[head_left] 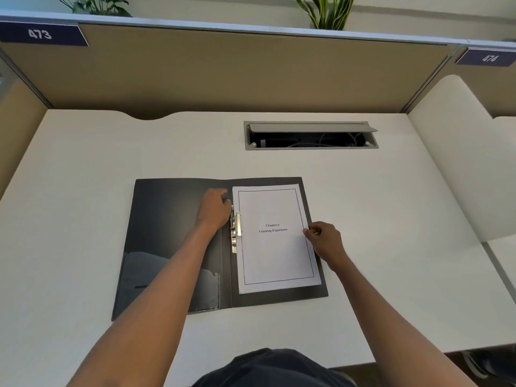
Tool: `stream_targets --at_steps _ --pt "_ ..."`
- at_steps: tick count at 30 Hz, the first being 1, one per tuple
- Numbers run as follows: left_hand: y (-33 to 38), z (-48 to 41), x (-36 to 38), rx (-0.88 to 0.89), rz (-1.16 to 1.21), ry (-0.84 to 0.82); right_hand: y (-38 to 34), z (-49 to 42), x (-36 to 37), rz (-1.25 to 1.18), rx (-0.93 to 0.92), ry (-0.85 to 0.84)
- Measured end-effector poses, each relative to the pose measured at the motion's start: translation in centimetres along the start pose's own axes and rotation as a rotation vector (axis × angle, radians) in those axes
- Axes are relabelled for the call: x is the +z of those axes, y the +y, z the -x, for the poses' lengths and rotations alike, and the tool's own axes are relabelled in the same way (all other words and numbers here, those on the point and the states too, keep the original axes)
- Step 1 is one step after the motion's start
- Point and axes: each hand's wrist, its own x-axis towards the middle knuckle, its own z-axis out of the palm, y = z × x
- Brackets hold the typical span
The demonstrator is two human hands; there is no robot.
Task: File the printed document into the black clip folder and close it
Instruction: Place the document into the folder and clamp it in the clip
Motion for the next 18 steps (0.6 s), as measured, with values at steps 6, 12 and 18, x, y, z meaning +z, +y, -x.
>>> stream_targets --at_steps 6,12,18 --pt "1.6 -3.2 1.1 -0.001 0.007 0.011 -0.1 0.3 -0.2 -0.009 0.051 0.007" --pt "1.6 -4.7 1.6 0.082 0.046 0.022 0.2 0.7 -0.2 -0.031 0.079 0.017" --pt "1.2 -5.1 2.5 0.062 0.064 0.07 0.1 0.5 0.7 0.003 0.081 0.038"
